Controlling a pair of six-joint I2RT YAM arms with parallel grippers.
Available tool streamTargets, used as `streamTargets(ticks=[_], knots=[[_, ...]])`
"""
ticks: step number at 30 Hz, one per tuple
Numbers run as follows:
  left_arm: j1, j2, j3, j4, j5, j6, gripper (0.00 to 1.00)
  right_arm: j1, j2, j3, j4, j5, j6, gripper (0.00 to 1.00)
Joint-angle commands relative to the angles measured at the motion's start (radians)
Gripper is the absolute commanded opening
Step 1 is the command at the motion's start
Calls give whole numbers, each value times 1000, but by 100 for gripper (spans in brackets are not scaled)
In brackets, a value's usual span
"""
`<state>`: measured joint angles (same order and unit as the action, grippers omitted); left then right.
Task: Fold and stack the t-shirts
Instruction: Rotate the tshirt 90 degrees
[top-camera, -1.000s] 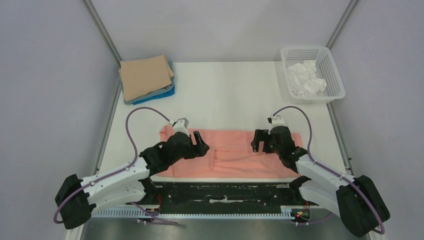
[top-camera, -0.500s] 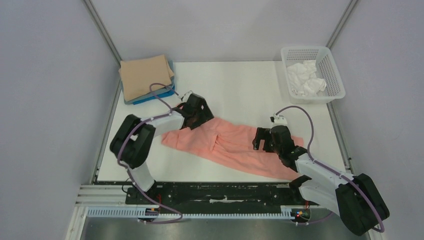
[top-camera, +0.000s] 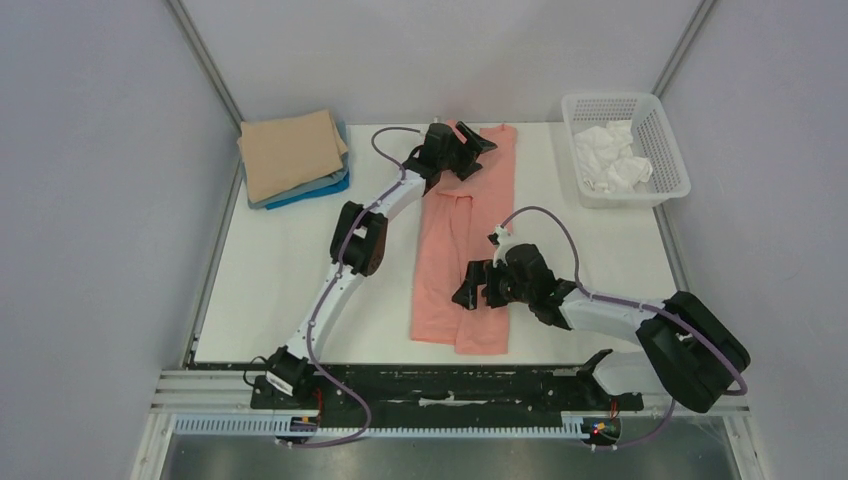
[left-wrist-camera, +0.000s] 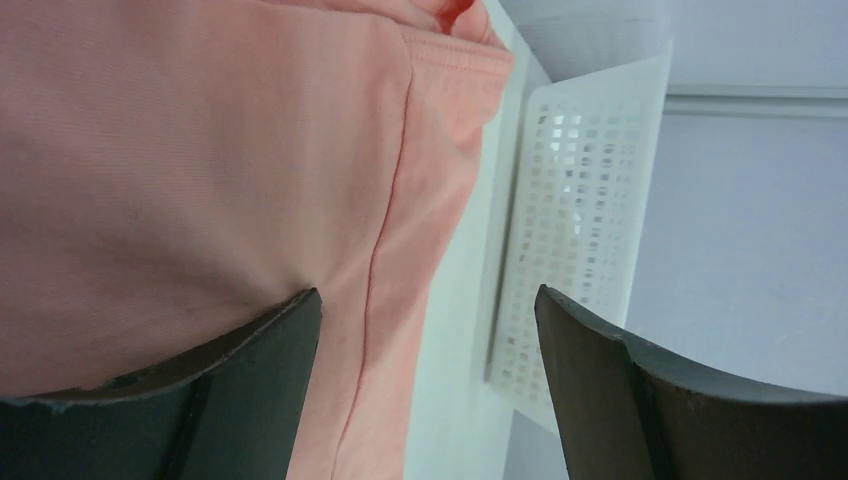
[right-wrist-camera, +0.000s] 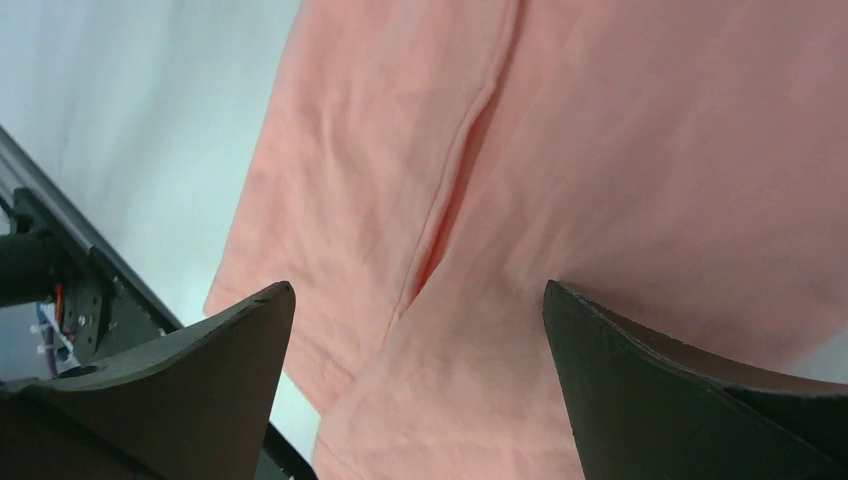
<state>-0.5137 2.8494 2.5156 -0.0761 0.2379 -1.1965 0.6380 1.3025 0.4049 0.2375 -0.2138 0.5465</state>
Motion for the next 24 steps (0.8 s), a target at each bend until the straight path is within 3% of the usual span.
streamTargets(ticks=[1,8,15,20,24], knots=[[-2,105,-16,40,-1,-169,86,64,28,9,-48,-61,46,98],[15,73,-22,-20,-149,-139,86,157,-86,-38,-71,-17,52,98],[41,14,-16,21,-87,-98,86,160,-296,-39,-185,106,-33,98],[30,-177,-65,34,-17,29,86,160,-483,-29,-328,307,-36,98],[-9,-471,-329,71,-8,225,86,160,-627,-102,-388,476,91,98]])
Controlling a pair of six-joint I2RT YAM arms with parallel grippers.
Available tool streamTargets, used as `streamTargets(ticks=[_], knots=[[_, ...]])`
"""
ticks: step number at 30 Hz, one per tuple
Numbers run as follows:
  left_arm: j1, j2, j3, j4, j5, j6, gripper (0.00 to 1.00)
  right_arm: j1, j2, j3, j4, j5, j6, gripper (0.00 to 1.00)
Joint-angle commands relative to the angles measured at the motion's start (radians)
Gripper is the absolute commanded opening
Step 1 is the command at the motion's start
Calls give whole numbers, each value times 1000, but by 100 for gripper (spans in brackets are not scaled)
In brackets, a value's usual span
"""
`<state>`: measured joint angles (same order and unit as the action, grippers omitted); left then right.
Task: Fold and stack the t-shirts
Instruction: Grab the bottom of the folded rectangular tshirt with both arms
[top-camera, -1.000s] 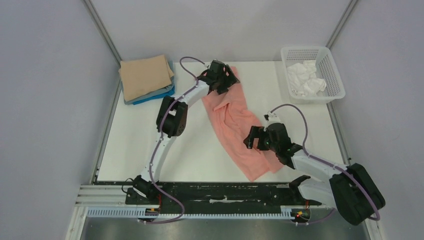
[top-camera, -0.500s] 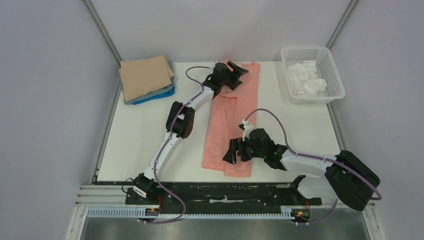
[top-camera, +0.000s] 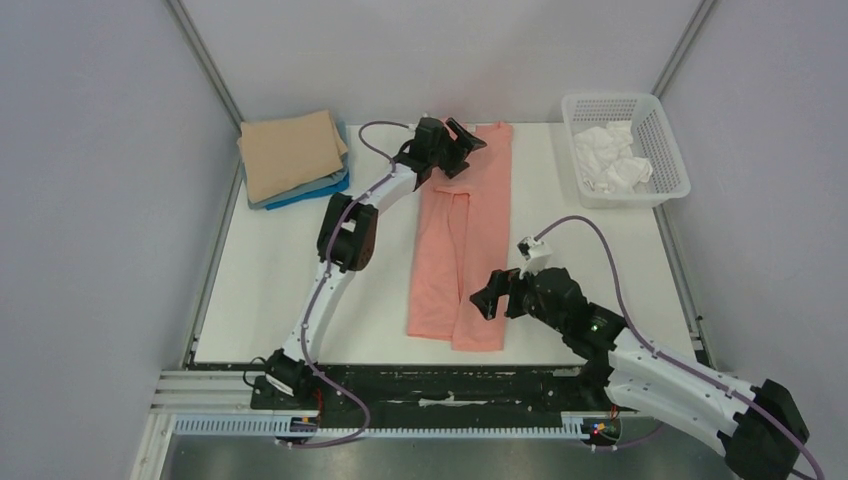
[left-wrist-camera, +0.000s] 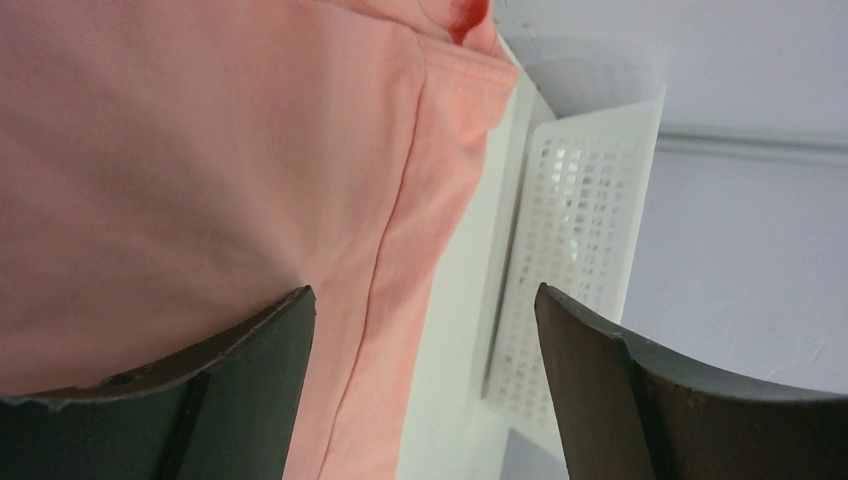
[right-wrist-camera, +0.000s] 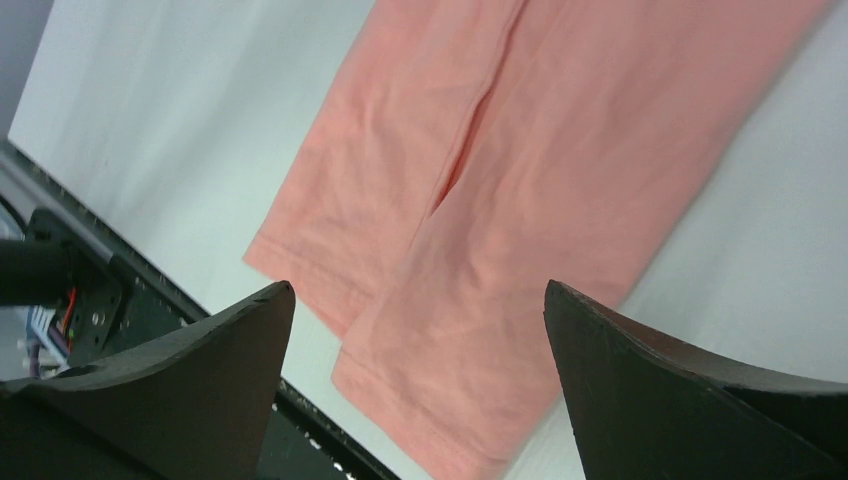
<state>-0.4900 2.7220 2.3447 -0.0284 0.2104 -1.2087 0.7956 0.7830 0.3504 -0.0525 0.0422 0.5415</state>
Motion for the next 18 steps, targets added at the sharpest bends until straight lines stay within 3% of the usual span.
streamTargets(ticks=[1,4,9,13,18], knots=[[-45,-422,-218,52,12,276,87,2,-139,-71,-109,254,131,98],[-67,-626,-407,40,53,396,87,1,-208,-109,-119,254,152,98],[-155,-1057,-908,-133,-82,552,87,2,-229,-125,-155,142,90,98],[-305,-1345,-1311,-143,-267,540,87,2,-198,-123,-170,0,47,98],[-458,-1565,-1583,-242,-360,424,87,2,-132,-135,-186,-183,7,98]])
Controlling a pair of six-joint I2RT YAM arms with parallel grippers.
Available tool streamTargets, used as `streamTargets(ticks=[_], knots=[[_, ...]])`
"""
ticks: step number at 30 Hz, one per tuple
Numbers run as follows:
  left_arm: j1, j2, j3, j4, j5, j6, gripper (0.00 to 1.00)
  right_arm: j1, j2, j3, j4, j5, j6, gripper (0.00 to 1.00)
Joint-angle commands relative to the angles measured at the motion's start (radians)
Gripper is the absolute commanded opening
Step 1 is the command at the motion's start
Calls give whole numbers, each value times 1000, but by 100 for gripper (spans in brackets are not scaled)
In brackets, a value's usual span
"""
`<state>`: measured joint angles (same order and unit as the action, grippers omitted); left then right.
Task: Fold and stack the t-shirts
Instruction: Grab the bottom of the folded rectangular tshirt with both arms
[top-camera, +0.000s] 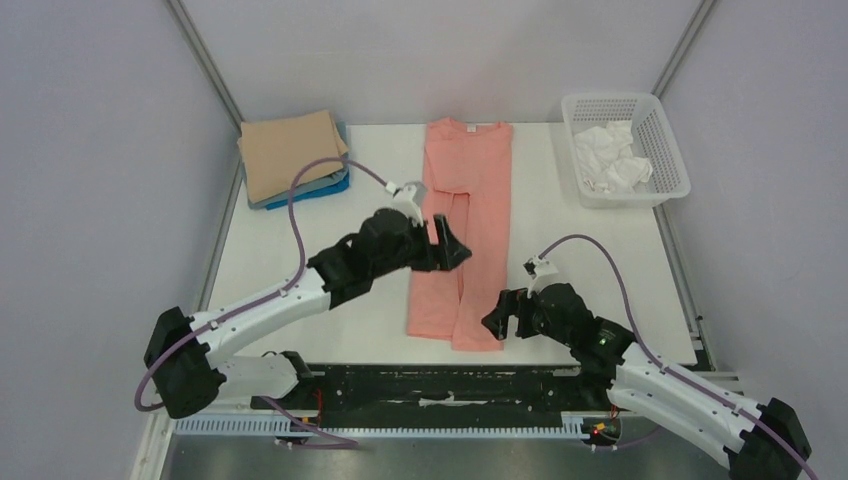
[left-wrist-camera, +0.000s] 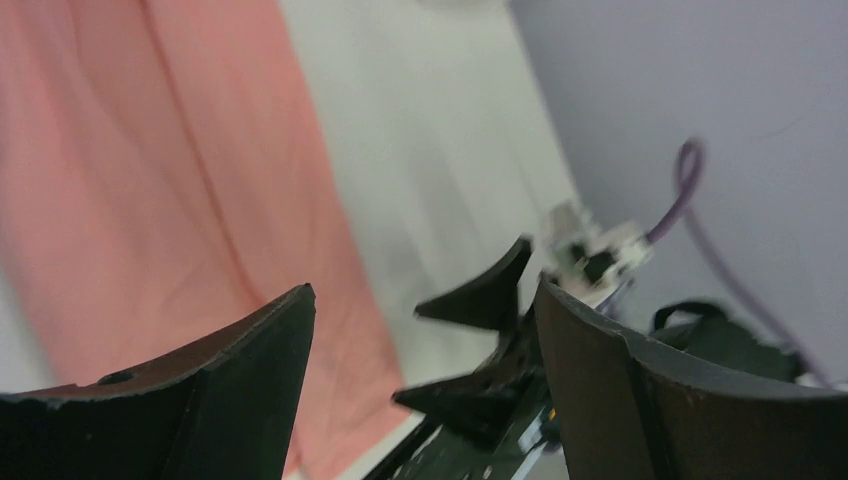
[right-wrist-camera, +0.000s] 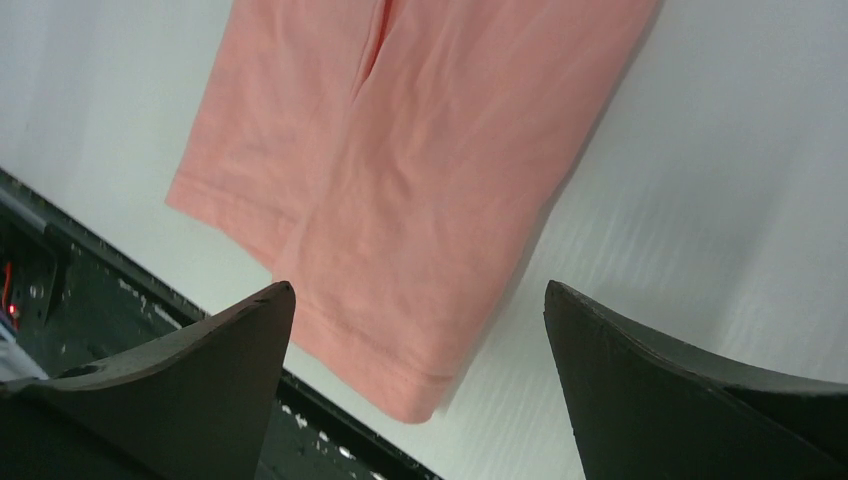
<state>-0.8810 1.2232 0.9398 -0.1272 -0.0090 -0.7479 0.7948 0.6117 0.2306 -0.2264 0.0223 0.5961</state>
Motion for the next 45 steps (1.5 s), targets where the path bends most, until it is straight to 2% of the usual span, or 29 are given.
streamTargets(ticks=[1,5,7,10,16,21,25,26,27,29,30,35,37,39,45], knots=[[-88,-102,-235,-144,-144,-56,87,3,49,-18,-19,-178,-49,98],[-113,-189,-348,-156,-119,-138,85,3,85,-40,-4,-238,-48,98],[-119,-213,-374,-173,-119,-133,83,3,100,-48,-4,-260,-50,99],[-119,-223,-436,-168,-131,-139,79,3,102,-75,-4,-273,-35,94],[-119,-122,-484,-61,-112,-159,70,3,80,-79,-41,-280,-24,85],[-118,-37,-483,-3,-156,-175,63,3,95,-96,-41,-287,-4,77],[-118,13,-483,13,-113,-168,46,3,104,-97,-42,-286,1,74],[-118,20,-489,14,-112,-169,39,3,104,-97,-43,-288,1,73],[-118,25,-494,13,-114,-172,32,3,106,-97,-43,-290,5,71],[-118,27,-511,18,-103,-178,8,3,111,-99,-45,-299,8,67],[-117,26,-518,19,-89,-180,2,3,114,-100,-50,-302,8,62],[-118,5,-568,64,-36,-201,2,2,123,-116,-50,-296,11,40],[-117,-4,-581,81,-15,-203,2,3,118,-131,-38,-278,18,25],[-119,-17,-592,80,-3,-210,2,3,103,-143,-31,-269,22,1],[-124,-122,-669,120,139,-218,2,13,-38,-179,-48,-325,39,0]])
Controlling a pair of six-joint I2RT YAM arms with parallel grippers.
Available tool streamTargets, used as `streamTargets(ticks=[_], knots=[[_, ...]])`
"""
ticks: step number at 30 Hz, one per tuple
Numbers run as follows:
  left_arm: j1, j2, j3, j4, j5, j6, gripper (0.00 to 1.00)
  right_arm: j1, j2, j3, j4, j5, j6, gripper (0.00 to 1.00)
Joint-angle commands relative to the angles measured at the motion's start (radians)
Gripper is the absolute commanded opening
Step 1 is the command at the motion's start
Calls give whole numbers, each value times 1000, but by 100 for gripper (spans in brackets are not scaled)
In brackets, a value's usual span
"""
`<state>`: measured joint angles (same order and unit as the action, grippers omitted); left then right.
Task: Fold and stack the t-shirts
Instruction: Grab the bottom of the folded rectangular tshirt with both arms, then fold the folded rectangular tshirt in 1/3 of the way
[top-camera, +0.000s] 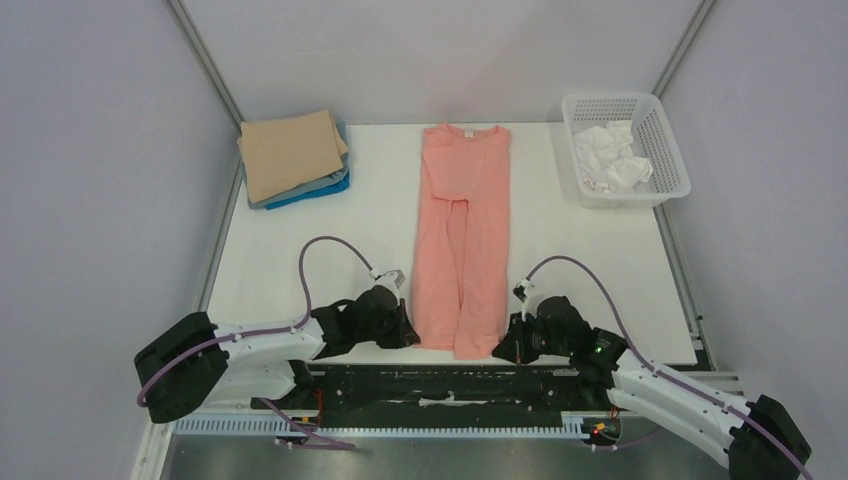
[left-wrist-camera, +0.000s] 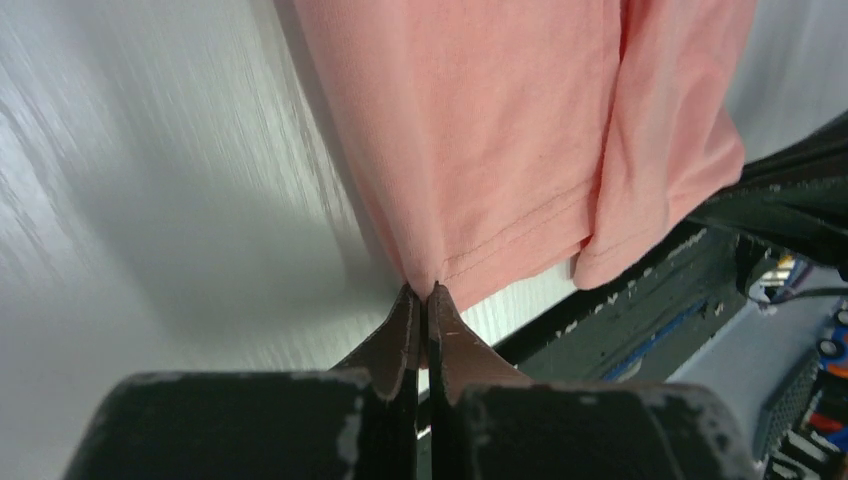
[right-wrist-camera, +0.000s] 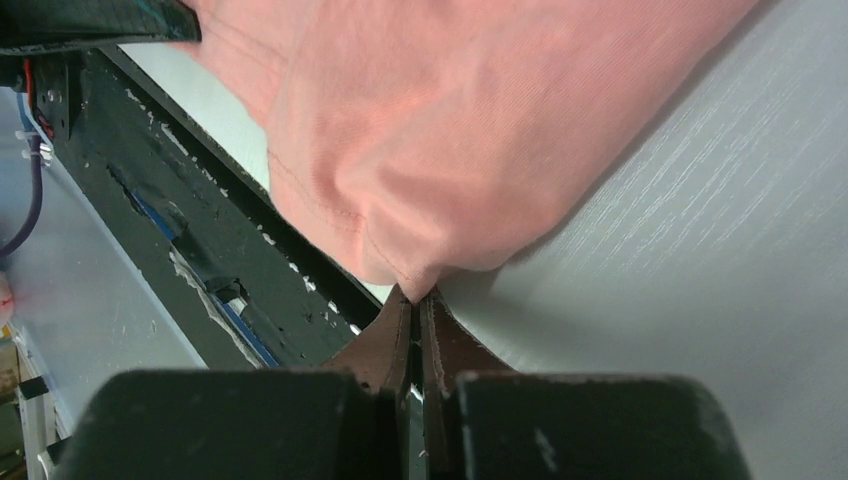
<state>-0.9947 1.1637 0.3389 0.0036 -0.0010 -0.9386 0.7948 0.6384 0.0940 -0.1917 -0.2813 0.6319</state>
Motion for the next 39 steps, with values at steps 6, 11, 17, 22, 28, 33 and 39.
streamTargets(ticks=[6,11,17,22,28,33,39], knots=[[-14,-167,-102,64,160,-42,2,36,-167,-69,-22,-47,24,0],[8,-105,-16,152,181,12,2,36,-145,-45,110,-7,13,0],[180,37,106,179,264,25,2,37,-50,91,139,219,-23,0],[297,119,228,127,290,55,2,37,100,214,169,378,-57,0],[359,207,398,44,227,94,2,28,243,386,170,593,-107,0],[414,304,529,7,212,131,2,-36,356,504,166,639,-182,0],[463,422,687,-40,189,189,2,-155,463,562,287,564,-254,0]])
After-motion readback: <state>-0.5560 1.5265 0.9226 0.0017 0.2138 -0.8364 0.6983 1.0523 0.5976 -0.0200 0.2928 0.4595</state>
